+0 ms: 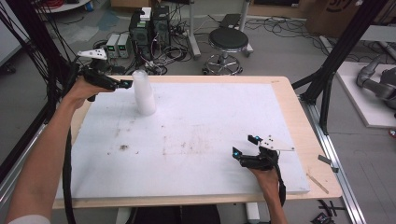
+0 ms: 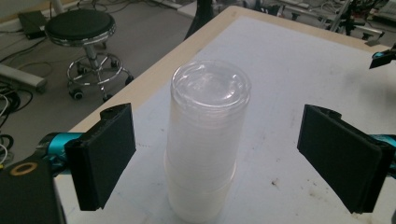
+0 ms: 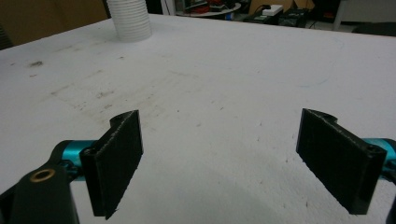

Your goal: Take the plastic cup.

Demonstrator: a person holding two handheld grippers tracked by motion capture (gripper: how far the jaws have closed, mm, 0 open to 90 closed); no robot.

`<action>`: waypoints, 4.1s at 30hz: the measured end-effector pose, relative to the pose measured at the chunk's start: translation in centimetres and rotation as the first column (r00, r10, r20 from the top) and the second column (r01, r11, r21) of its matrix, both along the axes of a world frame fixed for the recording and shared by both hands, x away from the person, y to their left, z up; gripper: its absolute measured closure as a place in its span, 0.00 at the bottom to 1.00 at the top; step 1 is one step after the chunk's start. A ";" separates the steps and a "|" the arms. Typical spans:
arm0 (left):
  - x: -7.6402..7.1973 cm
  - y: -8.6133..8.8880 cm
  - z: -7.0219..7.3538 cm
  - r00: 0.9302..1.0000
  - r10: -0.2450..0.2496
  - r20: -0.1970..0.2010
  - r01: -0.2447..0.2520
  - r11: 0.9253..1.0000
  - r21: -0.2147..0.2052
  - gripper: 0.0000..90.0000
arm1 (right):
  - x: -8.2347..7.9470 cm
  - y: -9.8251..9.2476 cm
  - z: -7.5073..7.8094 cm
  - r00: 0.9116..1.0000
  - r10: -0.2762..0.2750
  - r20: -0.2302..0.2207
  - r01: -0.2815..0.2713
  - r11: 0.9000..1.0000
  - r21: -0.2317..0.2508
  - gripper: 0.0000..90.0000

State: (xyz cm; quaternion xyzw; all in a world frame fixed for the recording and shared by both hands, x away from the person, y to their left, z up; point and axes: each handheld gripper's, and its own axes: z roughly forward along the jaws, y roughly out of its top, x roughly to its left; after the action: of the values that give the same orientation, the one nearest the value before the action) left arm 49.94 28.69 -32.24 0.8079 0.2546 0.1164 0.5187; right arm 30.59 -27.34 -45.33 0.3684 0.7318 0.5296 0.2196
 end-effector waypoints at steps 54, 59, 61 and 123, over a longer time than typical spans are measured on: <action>2.5 -4.9 -2.7 0.995 0.065 -0.077 -0.052 0.985 0.167 0.30 | 0.1 0.0 0.0 1.000 0.000 -0.008 0.000 1.000 0.002 0.16; 2.5 -5.1 -2.8 0.994 0.069 -0.081 -0.055 0.985 0.165 0.31 | 0.1 0.0 0.0 1.000 0.000 -0.008 0.000 1.000 0.003 0.16; 2.5 -5.1 -2.8 0.994 0.068 -0.083 -0.054 0.986 0.160 0.32 | 0.1 0.0 0.0 1.000 0.000 -0.008 0.000 1.000 0.003 0.16; -7.3 -5.4 9.3 0.993 -0.070 0.094 0.064 0.996 0.070 0.38 | 0.1 -0.1 0.0 1.000 0.001 -0.009 -0.001 1.000 0.006 0.16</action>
State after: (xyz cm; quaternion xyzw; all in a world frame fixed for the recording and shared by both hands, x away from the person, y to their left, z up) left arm 42.59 23.31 -22.94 0.8262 0.1977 0.1463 0.5068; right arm 30.74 -27.40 -45.37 0.3711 0.7313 0.5303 0.2150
